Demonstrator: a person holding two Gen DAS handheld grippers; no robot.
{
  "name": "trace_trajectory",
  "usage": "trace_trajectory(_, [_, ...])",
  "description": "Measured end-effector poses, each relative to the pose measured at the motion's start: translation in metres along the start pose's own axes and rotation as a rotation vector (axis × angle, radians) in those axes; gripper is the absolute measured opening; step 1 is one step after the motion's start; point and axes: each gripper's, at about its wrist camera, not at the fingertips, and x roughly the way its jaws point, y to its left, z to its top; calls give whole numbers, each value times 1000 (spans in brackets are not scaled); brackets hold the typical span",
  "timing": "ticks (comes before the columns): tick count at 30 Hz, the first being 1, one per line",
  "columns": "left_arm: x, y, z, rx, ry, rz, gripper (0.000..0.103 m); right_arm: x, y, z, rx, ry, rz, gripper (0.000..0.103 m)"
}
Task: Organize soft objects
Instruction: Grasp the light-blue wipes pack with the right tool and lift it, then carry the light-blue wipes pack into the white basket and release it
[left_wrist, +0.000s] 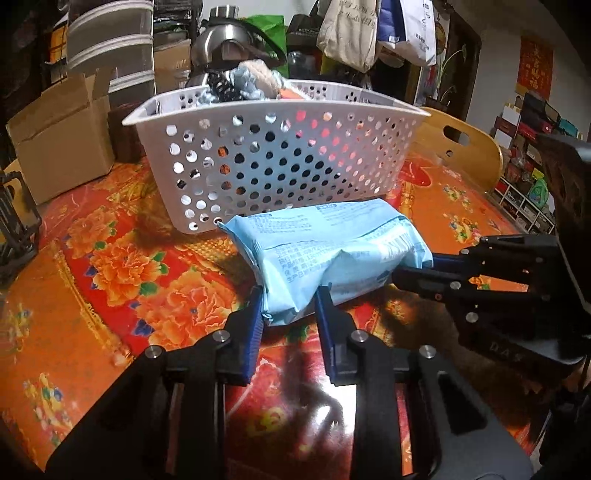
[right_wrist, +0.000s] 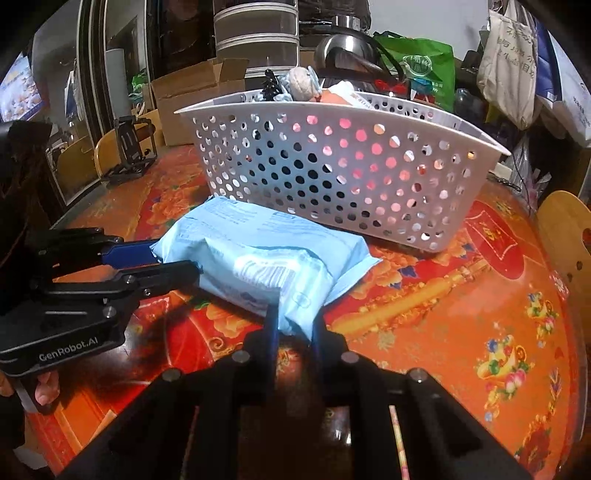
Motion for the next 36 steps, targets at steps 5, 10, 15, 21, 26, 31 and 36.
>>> trace_trajectory(5, [-19, -7, -3, -1, -48, 0, 25, -21, 5, -3, -15, -42, -28, 14])
trace_trajectory(10, [-45, -20, -5, 12, -95, 5, 25, -45, 8, -4, -24, -83, -46, 14])
trace_trajectory(15, [-69, -29, 3, 31, -137, 8, 25, -72, 11, 1, -31, -132, -60, 14])
trace_trajectory(21, [-99, -40, 17, 48, -184, 13, 25, -99, 13, 11, -40, -180, -69, 14])
trace_trajectory(26, [-126, -47, 46, 72, -232, 18, 25, -125, 7, 38, -47, -226, -81, 14])
trace_trajectory(31, [-143, -48, 87, 94, -268, 18, 25, -141, -7, 71, -38, -264, -75, 14])
trace_trajectory(36, [-149, -47, 131, 106, -279, 26, 25, -143, -20, 107, -39, -264, -77, 14])
